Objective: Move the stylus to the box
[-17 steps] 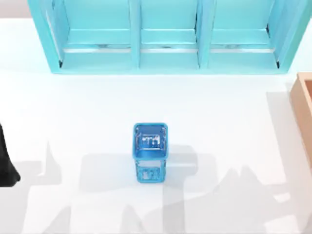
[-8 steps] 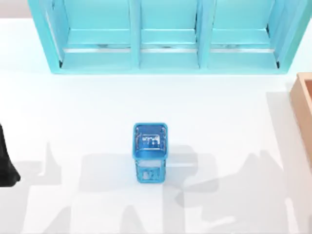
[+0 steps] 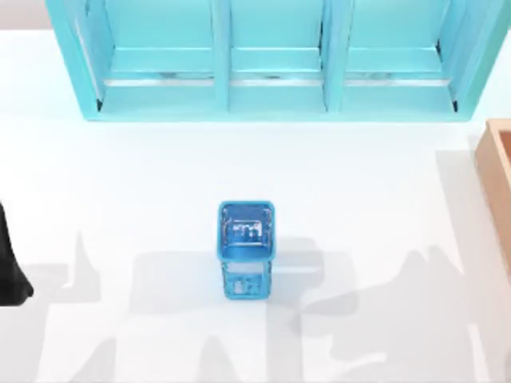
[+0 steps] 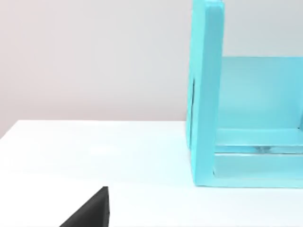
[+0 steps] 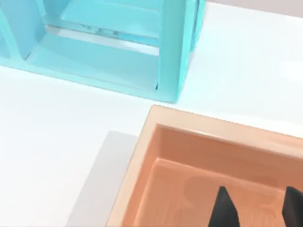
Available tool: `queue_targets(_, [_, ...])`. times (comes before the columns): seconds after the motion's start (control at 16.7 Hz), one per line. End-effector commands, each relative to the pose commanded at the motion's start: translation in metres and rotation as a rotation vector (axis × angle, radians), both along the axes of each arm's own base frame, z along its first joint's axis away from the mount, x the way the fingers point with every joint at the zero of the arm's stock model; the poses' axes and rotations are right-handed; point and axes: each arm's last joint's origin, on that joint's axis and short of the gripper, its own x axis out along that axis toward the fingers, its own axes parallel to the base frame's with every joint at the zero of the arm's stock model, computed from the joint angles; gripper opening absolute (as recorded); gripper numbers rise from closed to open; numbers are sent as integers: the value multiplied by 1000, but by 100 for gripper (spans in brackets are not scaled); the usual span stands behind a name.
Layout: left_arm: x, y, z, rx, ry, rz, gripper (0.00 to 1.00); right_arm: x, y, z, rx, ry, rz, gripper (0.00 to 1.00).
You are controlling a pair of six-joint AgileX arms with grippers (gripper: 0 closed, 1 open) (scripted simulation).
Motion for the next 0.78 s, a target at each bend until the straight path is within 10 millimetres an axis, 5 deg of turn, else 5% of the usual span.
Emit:
queue_targets(0.54, [0,0,0,0,0,0,100,0,0,0,0,0,0,98])
queue_targets(0.78, [0,0,0,0,0,0,100,0,0,0,0,0,0,100])
